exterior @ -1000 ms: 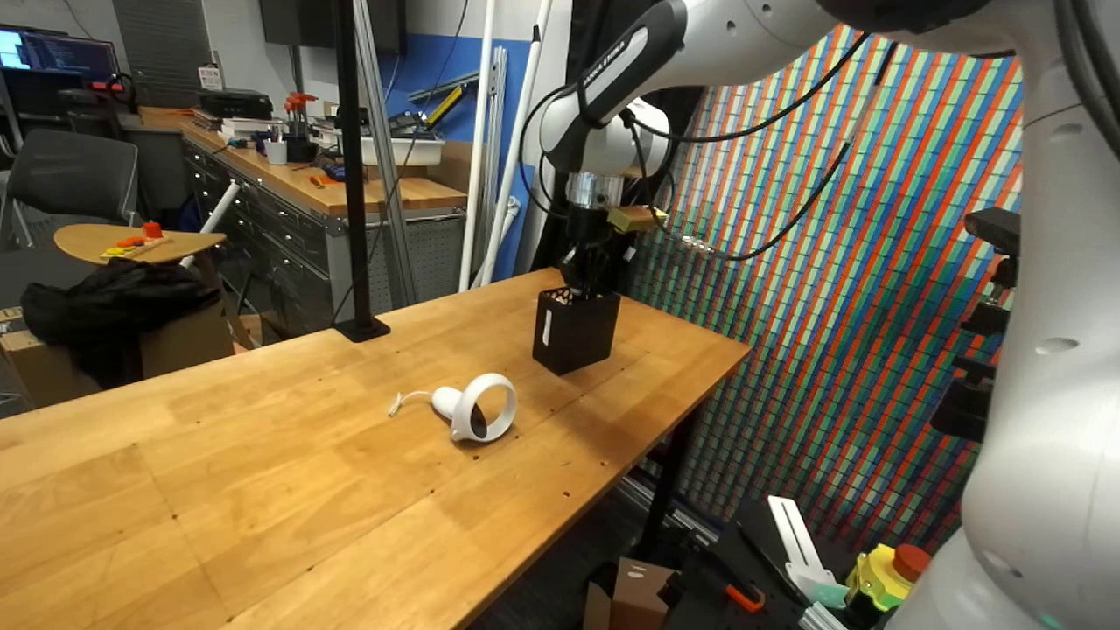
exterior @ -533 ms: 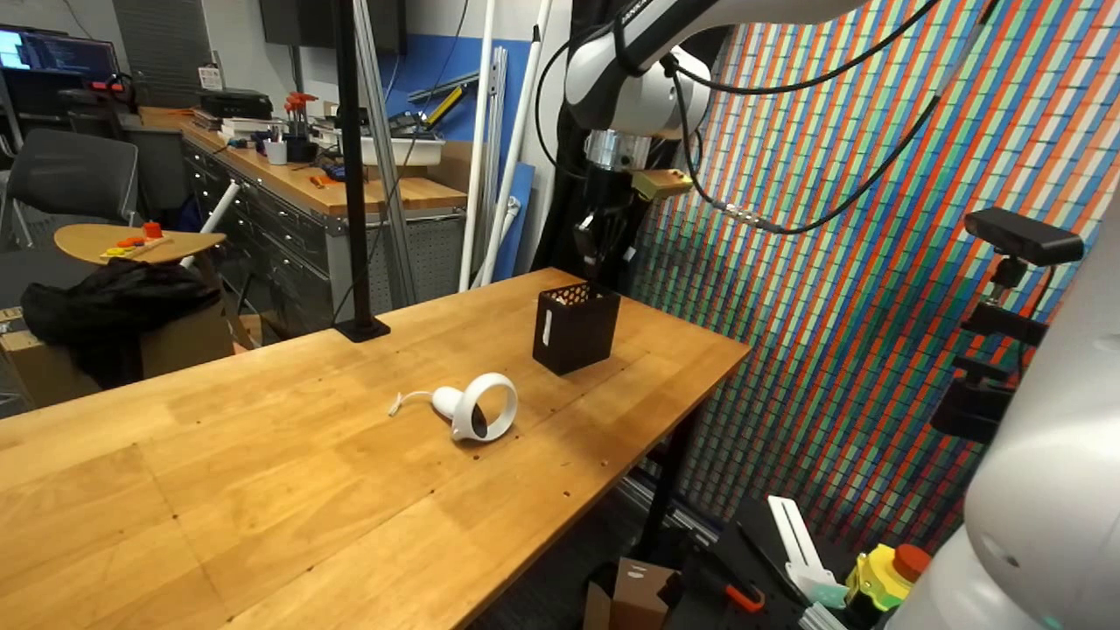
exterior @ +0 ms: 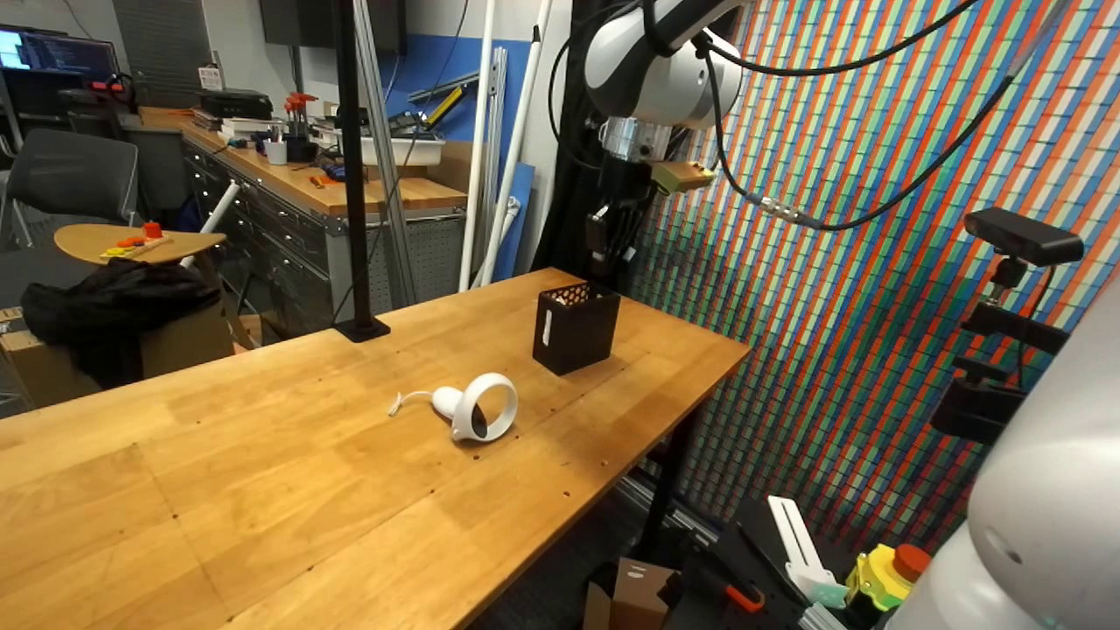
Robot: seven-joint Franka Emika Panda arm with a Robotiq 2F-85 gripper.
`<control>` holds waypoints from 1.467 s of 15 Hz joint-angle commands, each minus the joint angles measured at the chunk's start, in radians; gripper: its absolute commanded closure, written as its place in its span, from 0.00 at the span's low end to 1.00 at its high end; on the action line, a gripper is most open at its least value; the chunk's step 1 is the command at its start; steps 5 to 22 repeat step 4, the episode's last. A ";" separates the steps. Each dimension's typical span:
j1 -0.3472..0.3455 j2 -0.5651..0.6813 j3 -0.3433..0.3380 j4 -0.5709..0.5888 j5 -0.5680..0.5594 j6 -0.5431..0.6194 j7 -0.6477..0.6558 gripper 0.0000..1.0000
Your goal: Put the towel inside the black box
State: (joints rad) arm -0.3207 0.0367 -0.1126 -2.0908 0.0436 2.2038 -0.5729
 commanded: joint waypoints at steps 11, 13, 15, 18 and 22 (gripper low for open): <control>0.036 0.000 -0.036 -0.002 0.001 0.000 -0.001 0.72; 0.036 0.000 -0.036 -0.002 0.001 0.000 -0.001 0.72; 0.036 0.000 -0.036 -0.002 0.001 0.000 -0.001 0.72; 0.036 0.000 -0.036 -0.002 0.001 0.000 -0.001 0.72; 0.036 0.000 -0.036 -0.002 0.001 0.000 -0.001 0.72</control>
